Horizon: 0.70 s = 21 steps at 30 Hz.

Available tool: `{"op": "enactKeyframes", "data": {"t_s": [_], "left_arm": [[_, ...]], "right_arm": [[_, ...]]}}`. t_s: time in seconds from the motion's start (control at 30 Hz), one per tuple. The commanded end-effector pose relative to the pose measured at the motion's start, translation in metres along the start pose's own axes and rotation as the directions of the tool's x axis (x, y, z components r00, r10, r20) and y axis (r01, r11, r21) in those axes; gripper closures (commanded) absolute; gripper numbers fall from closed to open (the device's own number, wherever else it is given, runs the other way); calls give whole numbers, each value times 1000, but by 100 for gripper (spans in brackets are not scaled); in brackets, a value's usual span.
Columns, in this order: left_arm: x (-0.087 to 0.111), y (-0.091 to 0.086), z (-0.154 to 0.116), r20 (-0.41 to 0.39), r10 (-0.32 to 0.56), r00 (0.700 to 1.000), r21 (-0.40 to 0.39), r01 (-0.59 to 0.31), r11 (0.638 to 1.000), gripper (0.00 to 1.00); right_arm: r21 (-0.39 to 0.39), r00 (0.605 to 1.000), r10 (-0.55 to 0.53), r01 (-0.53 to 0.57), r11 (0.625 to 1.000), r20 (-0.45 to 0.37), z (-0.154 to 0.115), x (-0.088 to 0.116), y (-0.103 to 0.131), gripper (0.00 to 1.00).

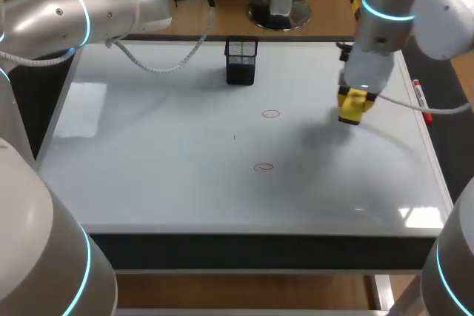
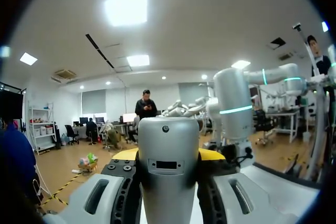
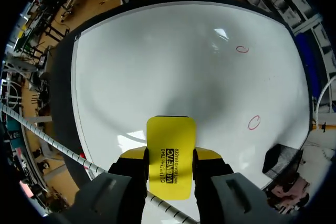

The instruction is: Pick up the inspection probe, press it on each red-marked spot on the whiteboard one by one, put down the probe, pick up the eraser, and wipe off all the red marks.

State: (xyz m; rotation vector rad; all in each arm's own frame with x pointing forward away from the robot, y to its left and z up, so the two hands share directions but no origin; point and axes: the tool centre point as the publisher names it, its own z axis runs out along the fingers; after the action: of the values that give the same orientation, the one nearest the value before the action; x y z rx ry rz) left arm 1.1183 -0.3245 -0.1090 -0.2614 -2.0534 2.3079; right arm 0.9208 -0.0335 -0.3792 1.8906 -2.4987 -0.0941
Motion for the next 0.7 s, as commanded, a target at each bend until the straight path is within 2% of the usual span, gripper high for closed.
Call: {"op": "enactKeyframes", "data": {"t_s": [0.03, 0.27, 0.7], "left_arm": [[-1, -1, 0, -3, -1, 1000, 0, 1, 1000, 100], [-1, -1, 0, -3, -1, 1000, 0, 1, 1000, 100], [-1, -1, 0, -3, -1, 1000, 0, 1, 1000, 100]], "right_arm": [[-1, 996, -41, 41, 999, -78, 4, -43, 2, 100], [2, 977, -184, 185, 983, -110, 13, -101, 21, 100], [-6, 931, -343, 344, 939, -123, 27, -181, 36, 100]]}}
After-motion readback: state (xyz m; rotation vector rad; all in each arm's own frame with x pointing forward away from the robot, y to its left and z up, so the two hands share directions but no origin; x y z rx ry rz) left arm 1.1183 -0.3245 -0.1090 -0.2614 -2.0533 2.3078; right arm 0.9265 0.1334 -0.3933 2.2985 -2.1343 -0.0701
